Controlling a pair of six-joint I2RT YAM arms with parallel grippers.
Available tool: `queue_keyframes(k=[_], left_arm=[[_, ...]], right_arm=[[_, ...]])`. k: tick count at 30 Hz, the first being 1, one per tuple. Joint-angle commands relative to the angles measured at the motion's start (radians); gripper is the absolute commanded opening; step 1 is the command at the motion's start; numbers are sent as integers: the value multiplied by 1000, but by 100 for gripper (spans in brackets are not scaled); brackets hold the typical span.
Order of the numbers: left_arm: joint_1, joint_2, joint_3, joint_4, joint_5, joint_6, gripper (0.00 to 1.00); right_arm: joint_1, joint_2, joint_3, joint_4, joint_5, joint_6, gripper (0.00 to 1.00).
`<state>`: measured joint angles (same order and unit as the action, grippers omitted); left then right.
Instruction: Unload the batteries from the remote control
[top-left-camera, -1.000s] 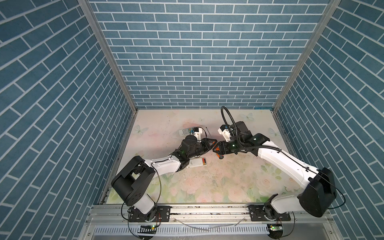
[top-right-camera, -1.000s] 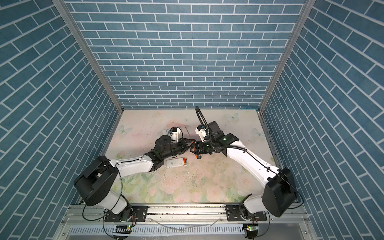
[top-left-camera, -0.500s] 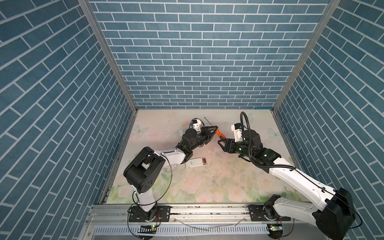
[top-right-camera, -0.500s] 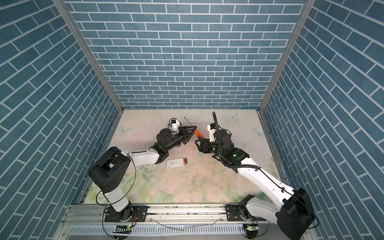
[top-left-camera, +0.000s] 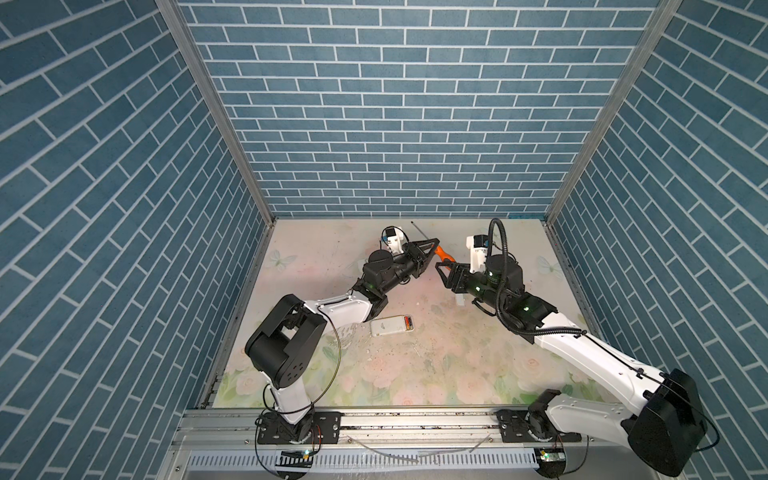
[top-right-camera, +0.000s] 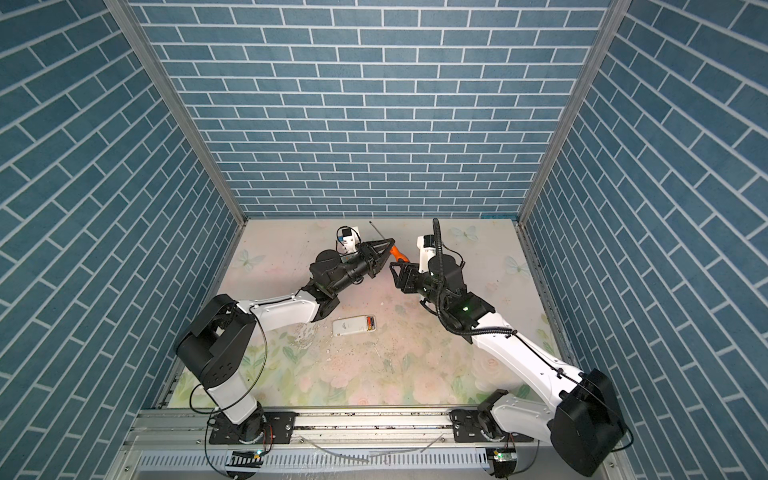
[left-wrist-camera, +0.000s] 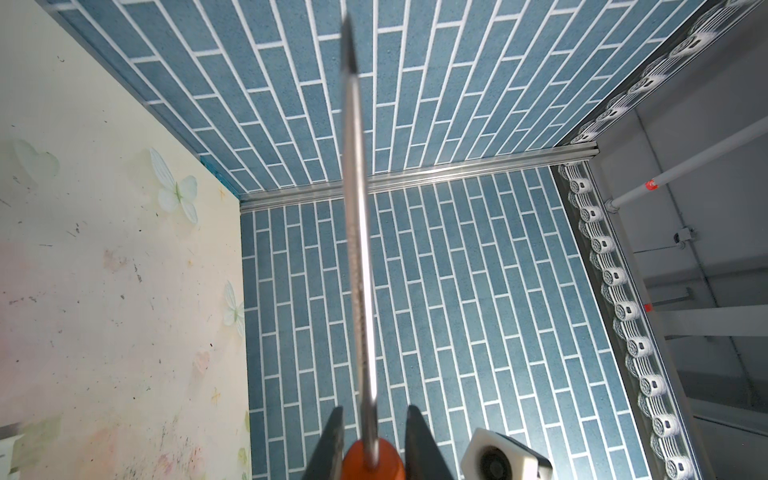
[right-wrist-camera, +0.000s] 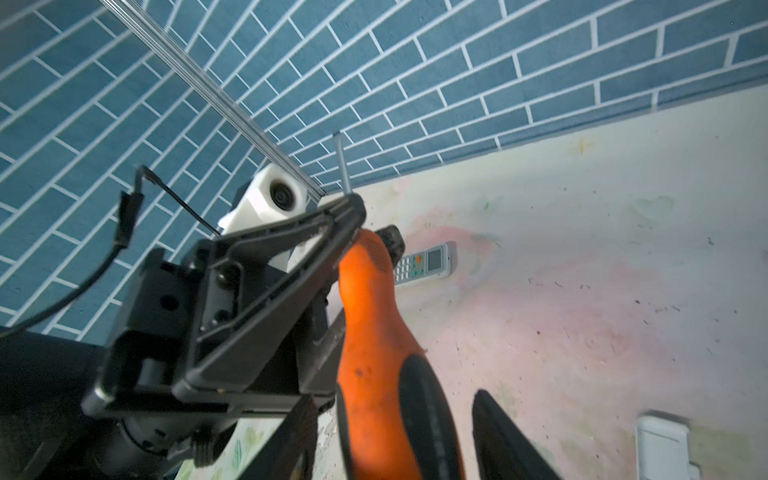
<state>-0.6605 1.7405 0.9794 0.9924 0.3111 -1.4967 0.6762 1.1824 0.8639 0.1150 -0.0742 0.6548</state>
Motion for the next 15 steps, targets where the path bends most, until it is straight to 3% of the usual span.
queue_keyframes(k=[1, 15], left_arm=[[4, -33, 11, 37, 6, -8, 0], [-7, -32, 11, 54, -1, -24, 0]], right_arm=[[2, 17, 61, 92, 3, -9, 59], [1, 66, 80, 153, -7, -24, 48]])
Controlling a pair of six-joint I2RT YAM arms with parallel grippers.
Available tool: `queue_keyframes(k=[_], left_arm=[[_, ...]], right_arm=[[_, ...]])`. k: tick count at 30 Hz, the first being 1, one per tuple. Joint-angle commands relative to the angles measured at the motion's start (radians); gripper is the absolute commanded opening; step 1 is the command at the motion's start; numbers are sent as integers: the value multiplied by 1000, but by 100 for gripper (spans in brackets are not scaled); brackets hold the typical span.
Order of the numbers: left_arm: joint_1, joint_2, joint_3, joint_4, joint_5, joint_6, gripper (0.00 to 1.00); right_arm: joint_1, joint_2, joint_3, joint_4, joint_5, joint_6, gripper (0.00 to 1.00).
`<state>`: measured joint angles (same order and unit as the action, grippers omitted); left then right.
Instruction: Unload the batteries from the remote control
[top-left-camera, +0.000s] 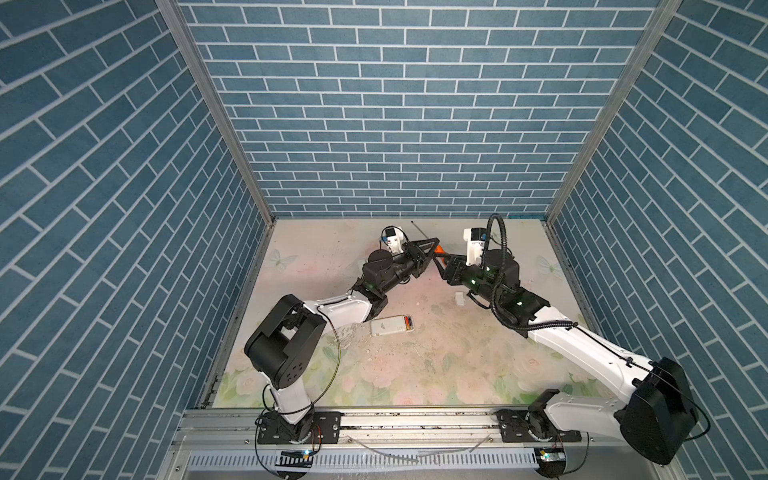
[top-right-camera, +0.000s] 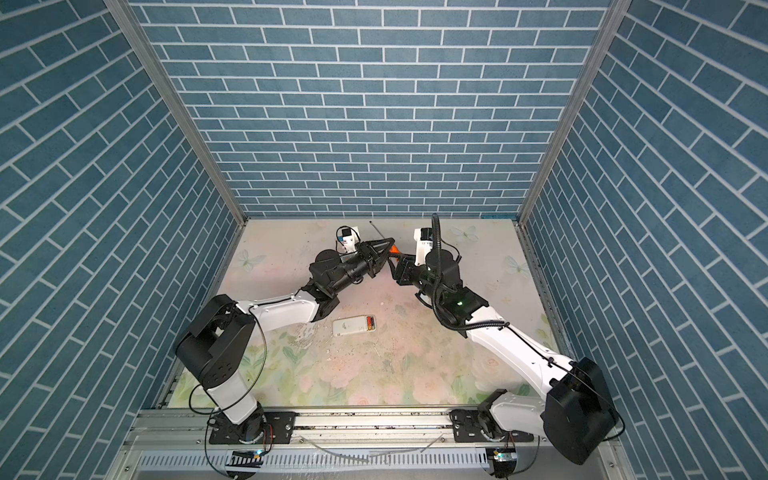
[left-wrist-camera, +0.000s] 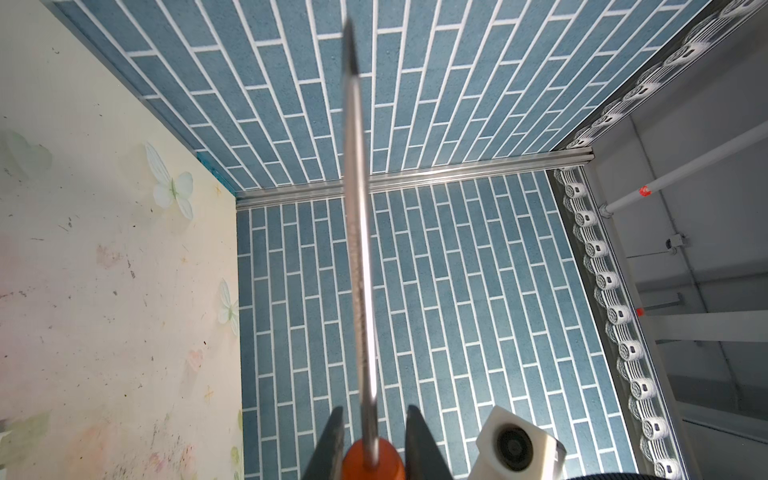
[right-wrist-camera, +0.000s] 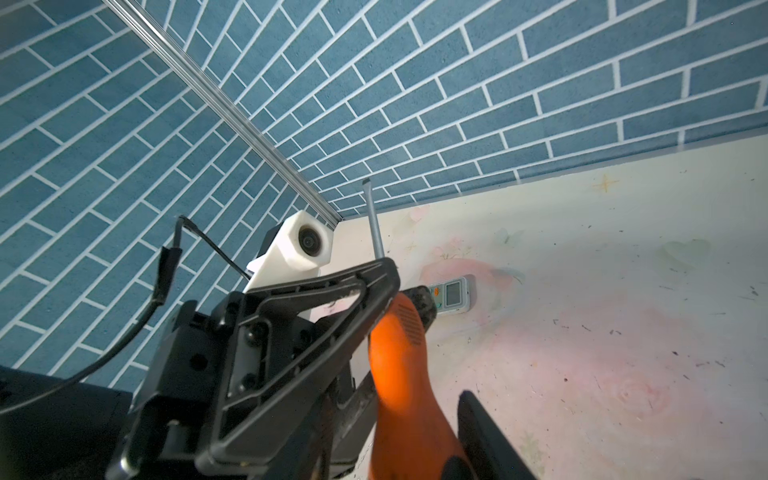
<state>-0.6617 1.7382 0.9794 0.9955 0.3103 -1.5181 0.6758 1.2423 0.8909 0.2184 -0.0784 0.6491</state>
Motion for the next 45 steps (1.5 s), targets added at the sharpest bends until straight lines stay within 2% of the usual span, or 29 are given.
queue_keyframes(k=[1, 14, 37, 45], left_arm=[[-8, -30, 12, 52, 0, -3, 0], [-46, -27, -8, 45, 0, -13, 0], [-110, -14, -45, 34, 7, -19, 0], [-121, -1, -51, 48, 10, -31, 0]], right_arm=[[2, 8, 54, 50, -4, -20, 47], [2, 42, 85, 62, -3, -46, 39], [1, -11, 89, 66, 61, -112, 30], [0, -30, 84, 81, 67, -118, 19]])
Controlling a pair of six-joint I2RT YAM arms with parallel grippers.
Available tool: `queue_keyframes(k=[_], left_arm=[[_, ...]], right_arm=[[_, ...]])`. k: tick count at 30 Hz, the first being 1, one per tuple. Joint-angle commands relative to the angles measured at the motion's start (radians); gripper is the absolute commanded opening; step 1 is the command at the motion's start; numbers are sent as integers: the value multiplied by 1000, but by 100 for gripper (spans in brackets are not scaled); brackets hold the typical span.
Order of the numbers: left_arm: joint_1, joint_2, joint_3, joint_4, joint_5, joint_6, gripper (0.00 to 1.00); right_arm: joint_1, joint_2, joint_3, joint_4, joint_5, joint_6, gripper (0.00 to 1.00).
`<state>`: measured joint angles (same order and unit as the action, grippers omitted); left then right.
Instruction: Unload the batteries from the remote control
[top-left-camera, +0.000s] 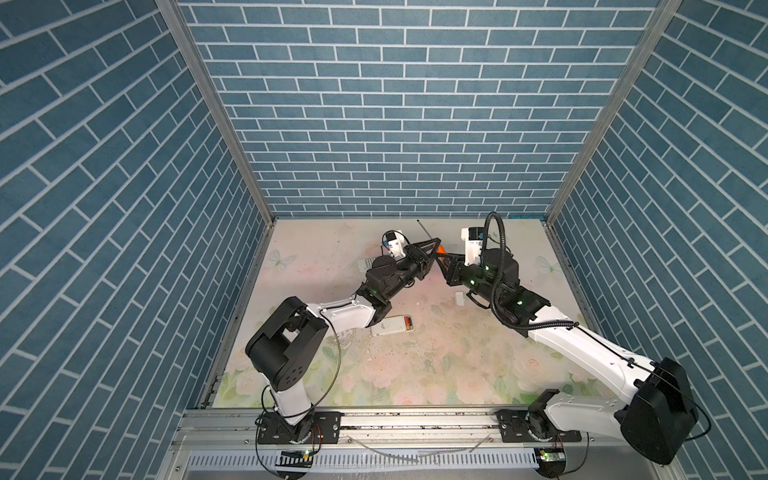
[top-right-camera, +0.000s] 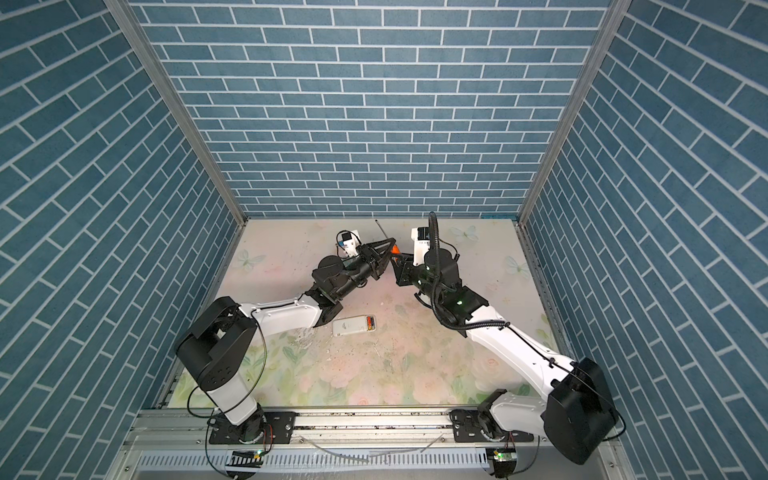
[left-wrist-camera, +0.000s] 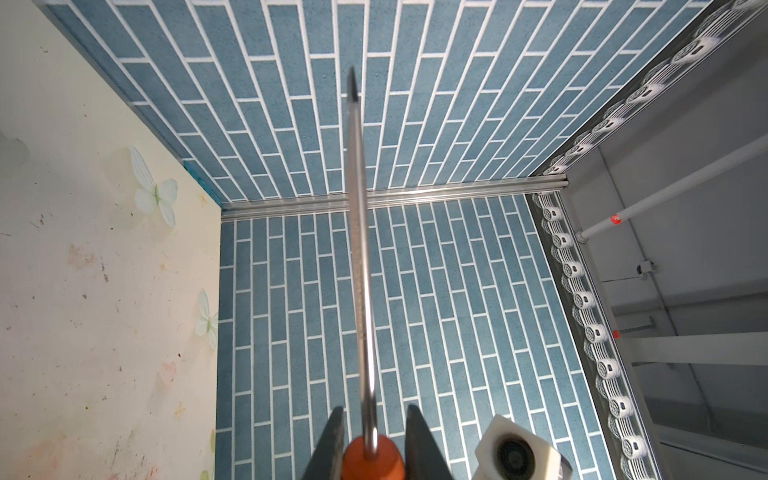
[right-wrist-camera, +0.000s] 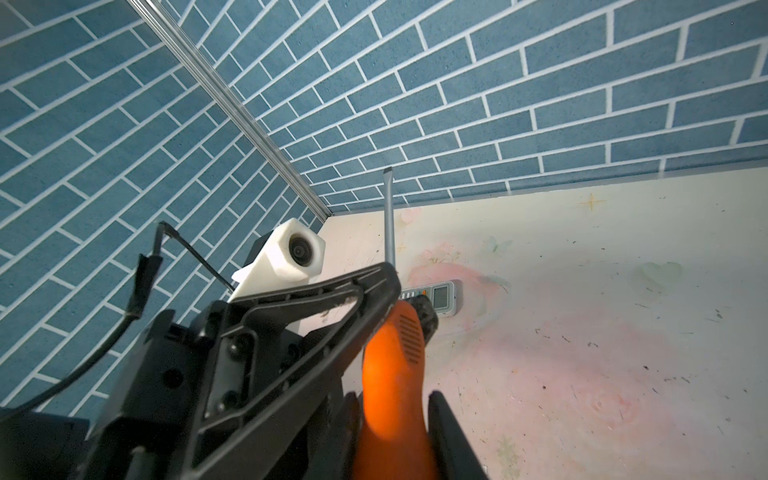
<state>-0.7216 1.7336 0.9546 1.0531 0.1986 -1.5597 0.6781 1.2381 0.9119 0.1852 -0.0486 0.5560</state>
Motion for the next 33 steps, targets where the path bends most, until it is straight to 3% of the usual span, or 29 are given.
queue_keyframes(k=[1, 6, 20, 33], left_arm=[[-62, 5, -29, -6, 120, 9, 0], [-62, 7, -47, 6, 116, 4, 0], [-67, 13, -62, 12, 117, 2, 0], [-80, 19, -51, 11, 125, 2, 0]], right_arm=[[-2, -27, 63, 114, 37, -27, 18], [-3, -44, 63, 106, 52, -33, 18], [-4, -71, 57, 111, 87, -44, 31], [-5, -55, 80, 102, 75, -47, 26]])
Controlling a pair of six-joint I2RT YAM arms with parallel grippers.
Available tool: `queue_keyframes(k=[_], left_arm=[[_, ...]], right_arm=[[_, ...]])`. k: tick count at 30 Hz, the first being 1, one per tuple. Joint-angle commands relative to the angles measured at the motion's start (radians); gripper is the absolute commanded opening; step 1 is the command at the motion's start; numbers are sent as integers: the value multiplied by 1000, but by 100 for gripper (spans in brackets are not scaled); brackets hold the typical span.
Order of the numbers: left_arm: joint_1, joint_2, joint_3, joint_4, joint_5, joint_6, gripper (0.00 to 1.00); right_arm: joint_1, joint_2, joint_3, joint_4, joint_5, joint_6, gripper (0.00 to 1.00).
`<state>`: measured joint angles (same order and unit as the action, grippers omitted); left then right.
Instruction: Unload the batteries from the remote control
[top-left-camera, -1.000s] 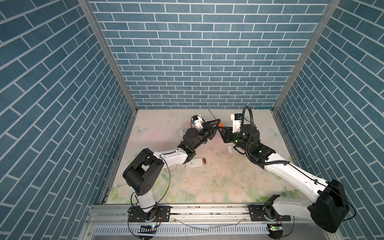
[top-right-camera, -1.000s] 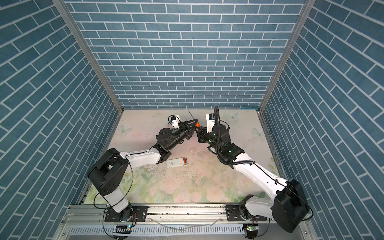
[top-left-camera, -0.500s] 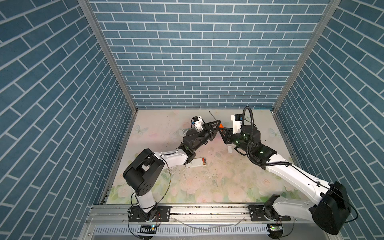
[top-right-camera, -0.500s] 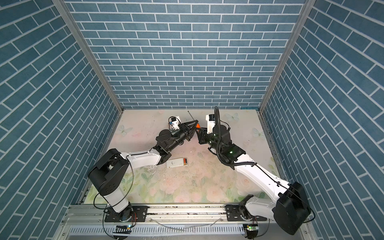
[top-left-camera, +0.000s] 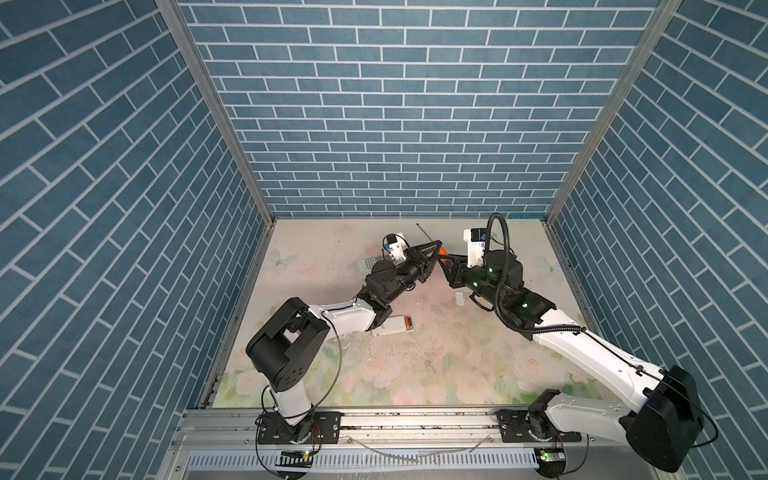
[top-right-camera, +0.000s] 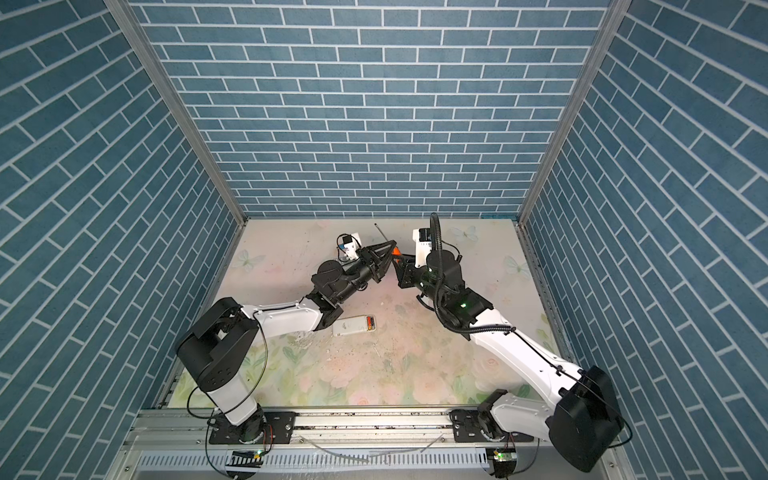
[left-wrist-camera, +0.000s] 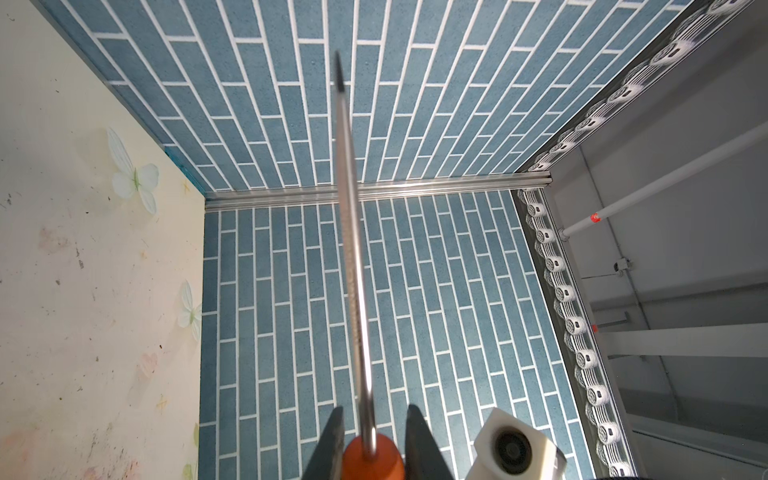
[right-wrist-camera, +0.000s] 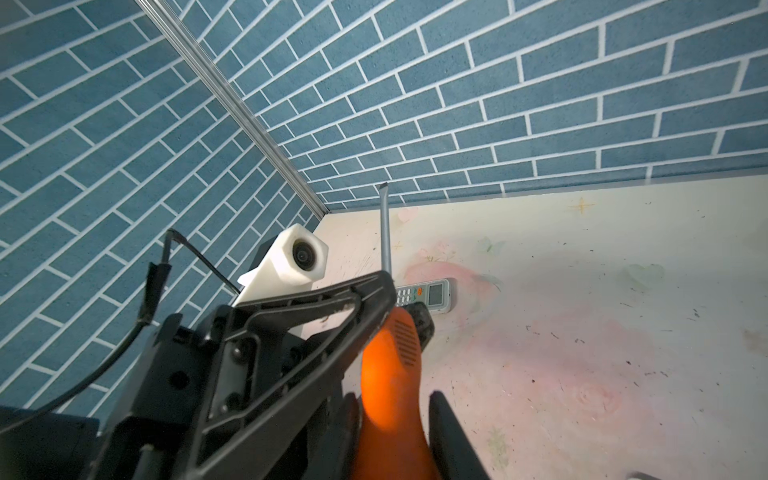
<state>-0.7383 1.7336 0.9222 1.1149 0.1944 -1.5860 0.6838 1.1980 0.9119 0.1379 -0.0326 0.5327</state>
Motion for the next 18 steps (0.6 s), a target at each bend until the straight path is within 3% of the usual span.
queue_keyframes(k=[1, 5, 13, 18], left_arm=[[-65, 20, -20, -50, 129, 29, 0], [-70, 20, -33, -47, 126, 29, 0], [-73, 12, -65, -33, 115, 32, 0], [-73, 17, -56, -39, 116, 35, 0]], right_arm=[[-10, -15, 82, 149, 58, -23, 26], [-10, -19, 83, 152, 60, -28, 20], [-11, -38, 89, 112, 74, -44, 0], [-10, -39, 123, 12, 72, -69, 0]])
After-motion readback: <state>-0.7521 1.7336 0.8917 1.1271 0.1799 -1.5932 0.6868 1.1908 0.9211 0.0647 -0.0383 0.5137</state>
